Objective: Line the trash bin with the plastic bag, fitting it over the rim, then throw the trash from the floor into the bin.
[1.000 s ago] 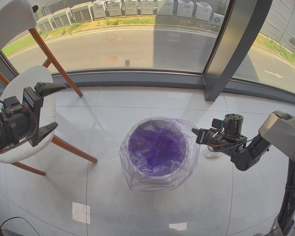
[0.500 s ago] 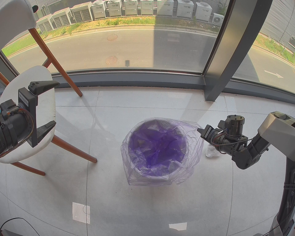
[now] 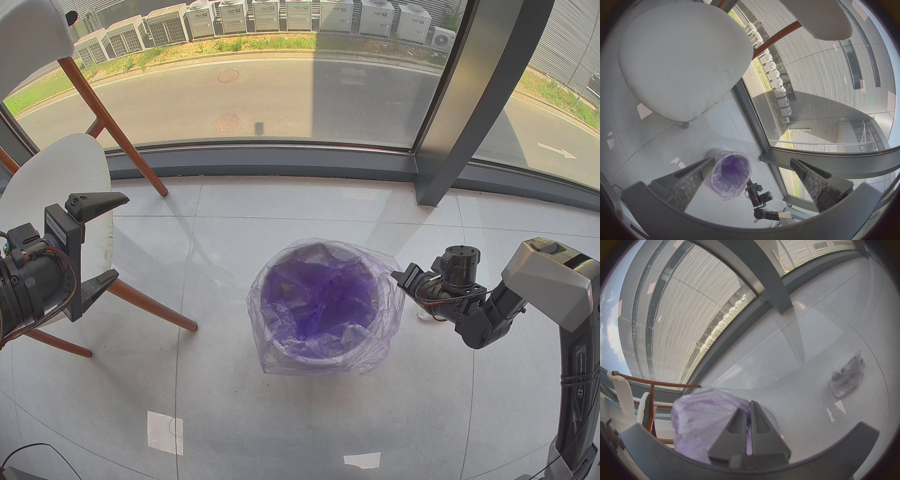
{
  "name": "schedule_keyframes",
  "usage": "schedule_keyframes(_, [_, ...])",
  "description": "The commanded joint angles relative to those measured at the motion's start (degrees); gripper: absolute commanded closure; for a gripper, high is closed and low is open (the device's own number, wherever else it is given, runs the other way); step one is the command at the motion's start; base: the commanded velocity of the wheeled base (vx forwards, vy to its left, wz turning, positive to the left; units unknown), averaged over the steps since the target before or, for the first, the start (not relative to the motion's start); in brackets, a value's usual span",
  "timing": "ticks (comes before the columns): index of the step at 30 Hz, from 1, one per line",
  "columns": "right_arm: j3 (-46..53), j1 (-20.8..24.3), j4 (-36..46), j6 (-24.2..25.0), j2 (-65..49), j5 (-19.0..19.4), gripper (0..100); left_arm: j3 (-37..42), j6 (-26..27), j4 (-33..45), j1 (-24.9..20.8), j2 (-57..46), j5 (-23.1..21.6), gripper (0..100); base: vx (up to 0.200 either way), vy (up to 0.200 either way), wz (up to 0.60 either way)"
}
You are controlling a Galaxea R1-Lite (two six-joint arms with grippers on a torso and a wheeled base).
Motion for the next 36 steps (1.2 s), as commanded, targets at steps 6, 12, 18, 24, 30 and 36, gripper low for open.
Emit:
schedule_keyframes(6, [-4.2,0.3,-0.4,0.3,7.2,0.1,100,2.0,-0.2,0.0,0.0,-1.6,0.1,0,0.000,0.000,0.00])
schedule_keyframes(12, [-6.6,0.3,-0.3,0.4,9.5,0.3,100,5.3,0.1,0.0,0.1,-2.0,0.1,0,0.000,0.000,0.00])
schedule_keyframes(18, [-7.0,0.6,-0.4,1.8,9.9,-0.1,0,5.4,0.2,0.0,0.1,-2.0,0.1,0,0.000,0.000,0.00])
schedule_keyframes(24, [-6.6,0.1,0.7,6.0,2.6,-2.5,0,5.9,1.6,0.0,0.1,-2.0,0.1,0,0.000,0.000,0.00])
schedule_keyframes(30, [3.3,-1.0,7.6,9.9,-14.0,-2.4,0,7.8,5.4,-0.1,0.1,-3.3,-1.3,0,0.000,0.000,0.00])
schedule_keyframes(36, [23.1,1.4,14.2,6.3,-24.6,-2.3,0,10.9,6.9,0.3,0.1,-2.4,-6.9,0,0.000,0.000,0.00])
